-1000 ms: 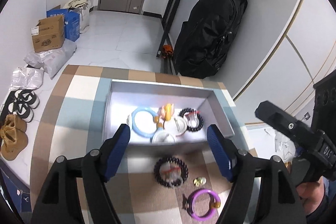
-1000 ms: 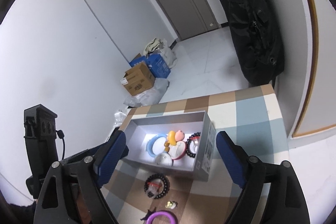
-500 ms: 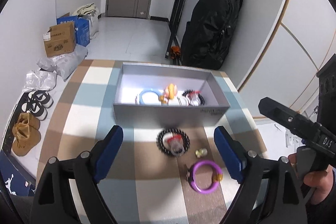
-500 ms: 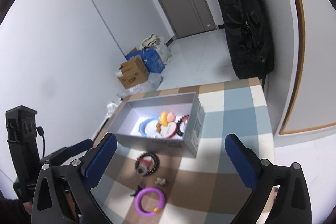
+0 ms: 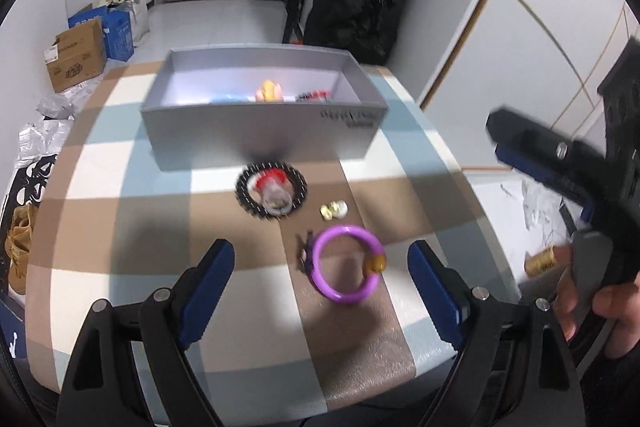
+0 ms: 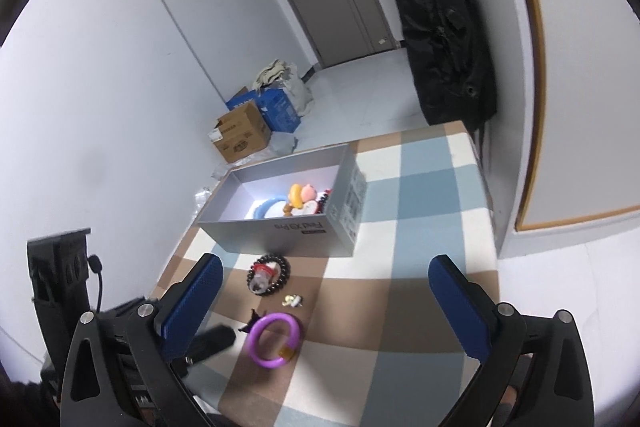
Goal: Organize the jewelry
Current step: 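Move the open left gripper back over the purple ring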
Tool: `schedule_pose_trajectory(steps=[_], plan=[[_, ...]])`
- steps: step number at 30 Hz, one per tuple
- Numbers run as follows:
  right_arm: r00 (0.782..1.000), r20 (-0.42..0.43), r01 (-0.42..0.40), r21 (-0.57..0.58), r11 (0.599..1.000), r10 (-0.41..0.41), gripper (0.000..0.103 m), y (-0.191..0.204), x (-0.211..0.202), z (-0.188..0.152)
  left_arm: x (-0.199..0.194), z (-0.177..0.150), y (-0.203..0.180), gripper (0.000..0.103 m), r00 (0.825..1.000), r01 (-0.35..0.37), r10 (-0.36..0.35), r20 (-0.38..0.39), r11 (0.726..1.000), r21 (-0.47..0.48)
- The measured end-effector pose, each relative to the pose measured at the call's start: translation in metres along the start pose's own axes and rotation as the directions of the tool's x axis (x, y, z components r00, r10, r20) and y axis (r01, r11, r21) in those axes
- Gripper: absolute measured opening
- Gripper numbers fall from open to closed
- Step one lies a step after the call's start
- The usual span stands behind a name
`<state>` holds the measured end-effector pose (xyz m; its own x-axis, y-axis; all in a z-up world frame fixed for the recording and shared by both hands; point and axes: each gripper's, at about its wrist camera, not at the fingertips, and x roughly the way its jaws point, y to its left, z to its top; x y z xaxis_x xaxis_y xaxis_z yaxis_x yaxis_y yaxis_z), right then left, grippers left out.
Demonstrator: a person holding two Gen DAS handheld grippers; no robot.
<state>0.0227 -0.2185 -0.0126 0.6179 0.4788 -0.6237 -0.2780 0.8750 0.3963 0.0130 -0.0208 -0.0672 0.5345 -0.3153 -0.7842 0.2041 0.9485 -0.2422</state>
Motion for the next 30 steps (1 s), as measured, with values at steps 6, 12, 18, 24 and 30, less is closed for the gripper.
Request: schedule_pose_trajectory(steps=[6, 12, 18, 24, 30], plan=[[1.000, 0.005, 0.009, 0.044, 0.999, -0.009, 0.103, -0.010, -0.007, -0.002, 0.012, -0.007, -0.003, 0.085, 0.998, -0.022, 0.023, -0.054, 1.000, 0.010], [1.000, -0.002, 0.013, 0.055, 0.998, -0.013, 0.103, -0.013, -0.009, -0.003, 0.015, -0.010, -0.005, 0.085, 0.997, -0.040, 0.042, -0.069, 0.999, 0.022], [1.000, -0.016, 0.023, 0.071, 0.997, -0.021, 0.103, -0.016, -0.008, -0.004, 0.017, -0.010, -0.006, 0.085, 0.995, -0.041, 0.042, -0.088, 0.999, 0.010], [0.999, -0.024, 0.028, 0.093, 0.995, -0.026, 0.103, -0.022, -0.008, -0.004, 0.028, -0.005, -0.013, 0.085, 0.992, -0.076, 0.080, -0.100, 0.996, 0.043], [0.999, -0.029, 0.030, 0.113, 0.993, -0.027, 0.103, -0.025, -0.008, -0.005, 0.032, -0.009, -0.023, 0.070, 0.985, -0.132, 0.144, -0.096, 0.983, 0.124]])
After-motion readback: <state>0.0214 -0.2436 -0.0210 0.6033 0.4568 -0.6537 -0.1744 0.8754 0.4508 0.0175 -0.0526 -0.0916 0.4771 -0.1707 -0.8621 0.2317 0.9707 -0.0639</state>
